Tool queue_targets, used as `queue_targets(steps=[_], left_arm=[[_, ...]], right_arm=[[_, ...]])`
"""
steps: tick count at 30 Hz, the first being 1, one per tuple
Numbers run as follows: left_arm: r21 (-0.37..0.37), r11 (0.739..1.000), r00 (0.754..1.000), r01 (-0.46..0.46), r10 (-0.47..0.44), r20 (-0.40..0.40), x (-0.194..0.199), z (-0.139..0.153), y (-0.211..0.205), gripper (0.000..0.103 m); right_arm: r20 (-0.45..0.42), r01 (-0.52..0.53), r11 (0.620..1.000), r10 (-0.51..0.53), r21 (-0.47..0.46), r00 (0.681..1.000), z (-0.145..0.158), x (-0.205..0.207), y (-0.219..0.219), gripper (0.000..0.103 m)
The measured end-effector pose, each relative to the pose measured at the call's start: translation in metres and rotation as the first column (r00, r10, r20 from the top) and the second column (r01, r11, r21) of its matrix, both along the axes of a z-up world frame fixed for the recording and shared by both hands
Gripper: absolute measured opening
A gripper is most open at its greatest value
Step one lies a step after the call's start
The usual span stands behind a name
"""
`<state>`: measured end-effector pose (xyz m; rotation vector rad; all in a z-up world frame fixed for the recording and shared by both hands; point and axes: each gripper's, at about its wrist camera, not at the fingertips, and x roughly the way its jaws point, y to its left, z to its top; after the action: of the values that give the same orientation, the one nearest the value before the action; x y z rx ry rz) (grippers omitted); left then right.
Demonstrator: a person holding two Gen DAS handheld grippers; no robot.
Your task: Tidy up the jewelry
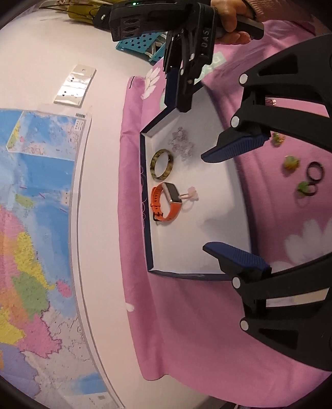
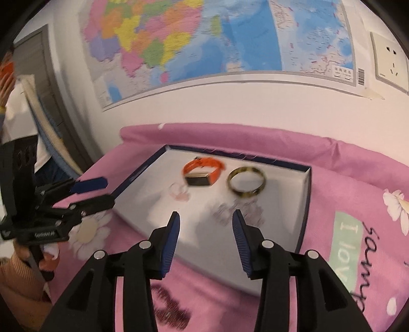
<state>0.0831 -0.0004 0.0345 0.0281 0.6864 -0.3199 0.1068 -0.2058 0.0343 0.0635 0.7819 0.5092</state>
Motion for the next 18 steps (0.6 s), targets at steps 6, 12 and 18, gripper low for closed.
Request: queue_targets(steps=[6,12,18], left_arm=[[0.028,1.000,1.000,0.008,-0.008,0.010,-0.028,-0.005,0.002,0.064],[0.037,0.999,1.000,0.010,-0.010,0.003,-0.051,-0.015,0.003,0.065],[0.054,0.998,1.000,0.016,-0.015,-0.021,-0.068,-0.030,0.002,0.067]], right_arm=[[-0.006,-0.063,0.998,0.063,-0.026,0.998,-0.003,-0.035,0.009,0.040],[-0.046,-0.085,0.995,0.083,-0.043,0.996,-0.017,-0.058,0.013,0.040],[-0.106,-0.069,0.996,0.063,-0.048,0.992,-0.040,-0.077,0.011,0.040]])
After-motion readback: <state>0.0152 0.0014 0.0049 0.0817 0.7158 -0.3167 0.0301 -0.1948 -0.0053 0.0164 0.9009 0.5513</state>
